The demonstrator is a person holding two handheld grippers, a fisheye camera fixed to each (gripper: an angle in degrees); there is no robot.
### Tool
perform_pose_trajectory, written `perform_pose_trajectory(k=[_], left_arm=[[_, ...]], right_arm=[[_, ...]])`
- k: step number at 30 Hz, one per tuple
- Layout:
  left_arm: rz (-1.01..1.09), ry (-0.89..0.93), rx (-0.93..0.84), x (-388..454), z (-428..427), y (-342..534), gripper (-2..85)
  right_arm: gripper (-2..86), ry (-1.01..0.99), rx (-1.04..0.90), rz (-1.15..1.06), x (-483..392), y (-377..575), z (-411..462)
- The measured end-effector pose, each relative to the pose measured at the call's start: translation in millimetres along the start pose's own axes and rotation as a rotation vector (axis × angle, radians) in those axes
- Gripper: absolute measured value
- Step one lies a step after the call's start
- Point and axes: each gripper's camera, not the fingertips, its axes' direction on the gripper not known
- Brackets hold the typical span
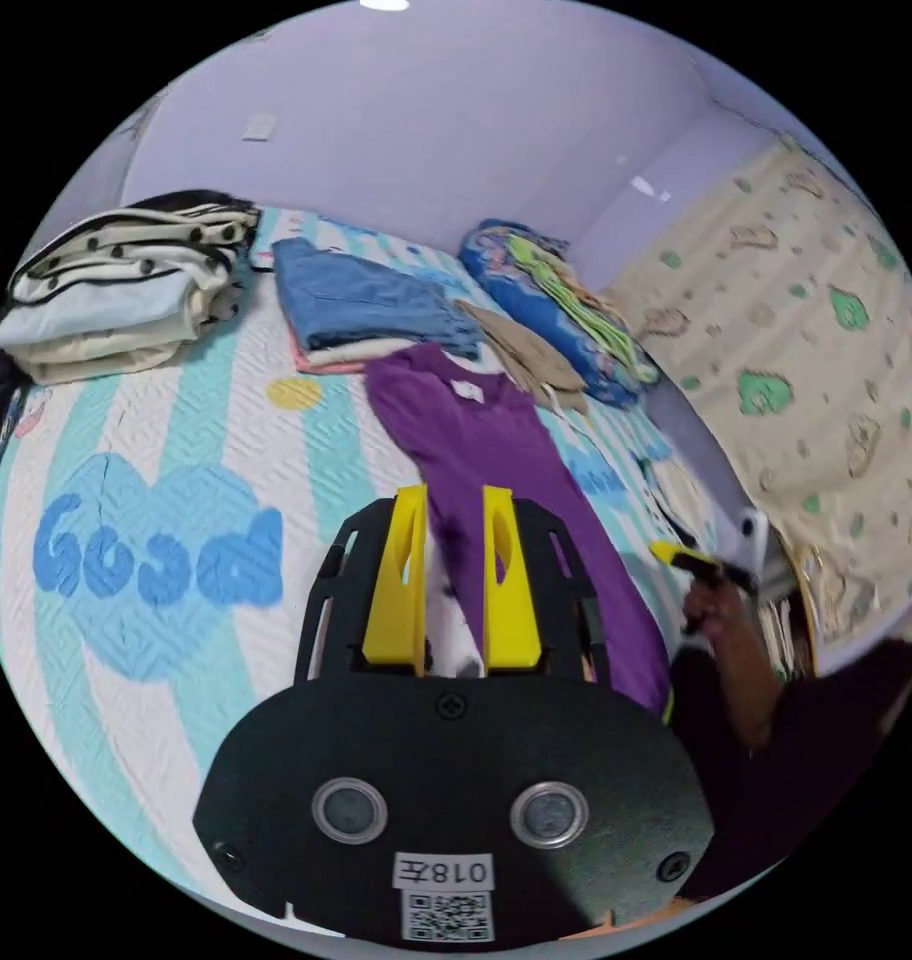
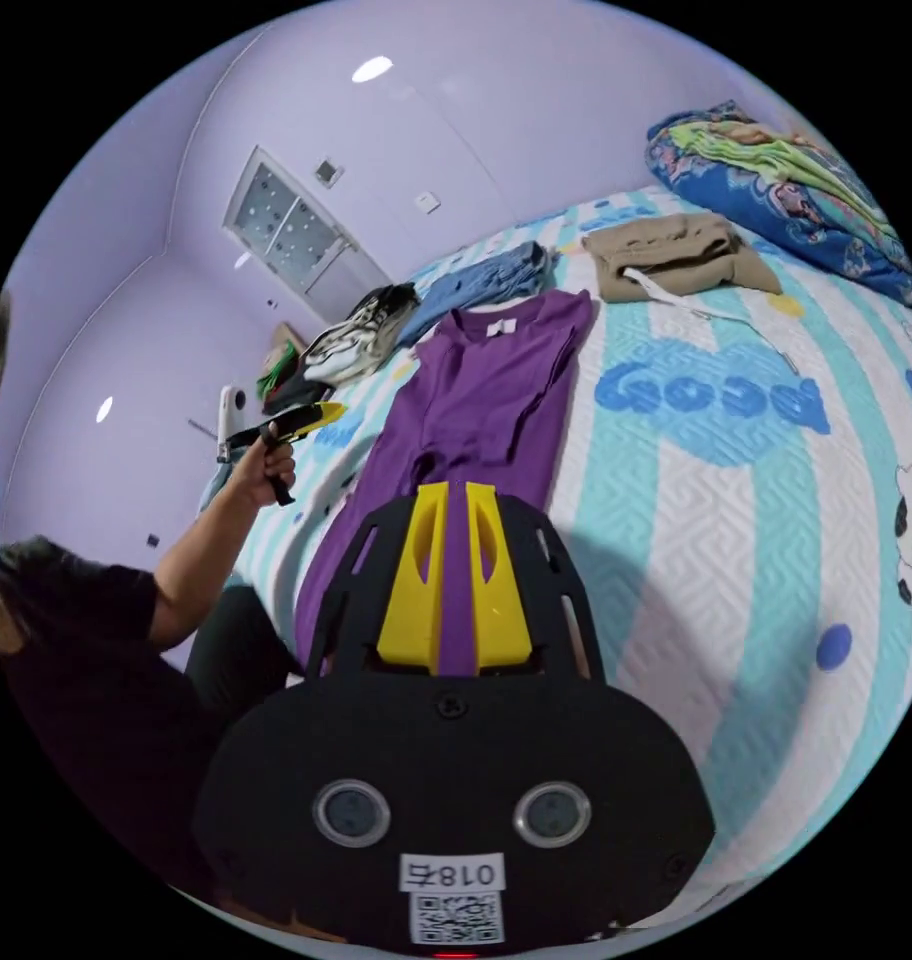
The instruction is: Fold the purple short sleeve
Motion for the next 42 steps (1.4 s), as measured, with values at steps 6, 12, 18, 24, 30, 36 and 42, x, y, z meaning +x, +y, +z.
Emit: perform_pose_trajectory(k=[6,12,18,24,30,36,42], left_arm=[[0.033,0.147,-0.191,59.2,-29.0,137.8,9.2],[-0.005,0.207,-0.349,89.9,-1.5,226.6,9.8],[-0.011,0.165,-0.48,102.3,32.4,267.3,11.5],[-0.048,0.075,-0.551,106.2,67.3,288.7,13.3],[-0.01,0.013,-0.647,111.4,101.3,304.2,13.5],[0.026,0.043,-0.636,110.0,122.5,310.0,11.3],[-0.003,0.122,-0.66,107.9,120.2,316.2,0.0]], right_arm=[[7.9,-0.047,-0.23,0.028,1.3,80.3,-42.3],[10.3,0.01,-0.391,0.009,-17.5,136.8,-39.6],[12.5,0.021,-0.518,-0.015,-23.4,167.1,-23.2],[13.8,-0.01,-0.536,0.051,-2.2,178.3,5.6],[13.1,-0.001,-0.624,-0.007,7.1,174.9,34.6],[8.0,-0.001,-0.642,-0.063,1.5,180.3,32.3],[1.0,-0.019,-0.644,-0.08,-7.1,186.2,13.1]])
